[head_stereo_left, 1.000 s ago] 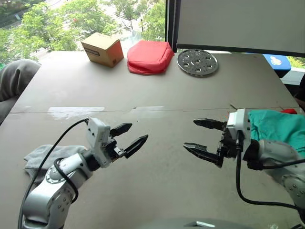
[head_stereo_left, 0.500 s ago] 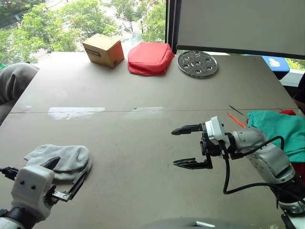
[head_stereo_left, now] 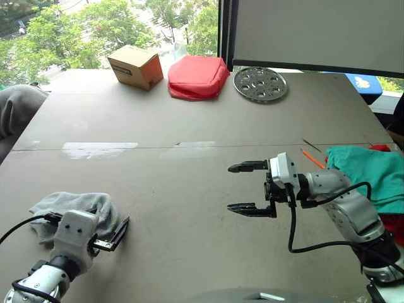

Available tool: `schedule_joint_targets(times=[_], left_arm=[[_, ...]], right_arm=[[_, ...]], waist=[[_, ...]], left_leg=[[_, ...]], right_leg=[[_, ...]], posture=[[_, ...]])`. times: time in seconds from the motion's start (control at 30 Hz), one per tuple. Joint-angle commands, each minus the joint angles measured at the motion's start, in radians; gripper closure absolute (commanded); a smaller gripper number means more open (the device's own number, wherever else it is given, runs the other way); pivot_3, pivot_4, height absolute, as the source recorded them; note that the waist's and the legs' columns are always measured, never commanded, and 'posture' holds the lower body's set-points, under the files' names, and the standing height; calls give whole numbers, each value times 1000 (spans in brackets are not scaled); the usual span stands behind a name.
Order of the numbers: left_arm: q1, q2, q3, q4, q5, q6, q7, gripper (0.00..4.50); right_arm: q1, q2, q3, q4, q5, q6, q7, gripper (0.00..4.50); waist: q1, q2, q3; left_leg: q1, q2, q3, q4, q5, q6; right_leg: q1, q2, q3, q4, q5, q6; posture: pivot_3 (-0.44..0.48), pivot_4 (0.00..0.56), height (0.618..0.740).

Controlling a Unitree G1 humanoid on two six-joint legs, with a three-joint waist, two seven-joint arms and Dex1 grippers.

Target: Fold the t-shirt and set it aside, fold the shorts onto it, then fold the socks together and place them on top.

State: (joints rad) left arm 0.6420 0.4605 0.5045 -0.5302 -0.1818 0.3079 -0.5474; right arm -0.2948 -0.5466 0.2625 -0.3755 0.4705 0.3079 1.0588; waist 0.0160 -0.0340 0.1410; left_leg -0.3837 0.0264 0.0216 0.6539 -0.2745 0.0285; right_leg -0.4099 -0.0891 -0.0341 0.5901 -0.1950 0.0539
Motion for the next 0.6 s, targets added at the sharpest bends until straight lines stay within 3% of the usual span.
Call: schedule_joint_targets(times=[0.03,0.1,0.37,0.6], left_arm=[[1,10,-54,87,63,35,32,252],[-4,4,-76,101,60,40,34,822],[1,-35,-95,100,-23,22,12,4470],[-192,-24,-164,-95,-228,224,30,4470]], right_arm=[[-5,-13,-39,-44,6,8,-18,30],[-6,-17,-44,-49,6,15,-27,0],[2,-40,-58,-49,3,15,-38,0],[13,-44,-82,-47,-10,16,-68,0]], waist=[[0,5,-3],[2,12,-8],[0,20,-13],[16,14,-13]], left_leg=[[0,0,0,0,0,0],[0,-1,0,0,0,0],[2,0,1,-1,0,0],[0,-1,-1,0,0,0]], right_leg=[[0,0,0,0,0,0],[0,-1,0,0,0,0],[0,0,0,0,-2,3],[1,0,-1,0,-2,3]], posture=[[0,150,739],[0,150,739],[0,150,739],[0,150,739]])
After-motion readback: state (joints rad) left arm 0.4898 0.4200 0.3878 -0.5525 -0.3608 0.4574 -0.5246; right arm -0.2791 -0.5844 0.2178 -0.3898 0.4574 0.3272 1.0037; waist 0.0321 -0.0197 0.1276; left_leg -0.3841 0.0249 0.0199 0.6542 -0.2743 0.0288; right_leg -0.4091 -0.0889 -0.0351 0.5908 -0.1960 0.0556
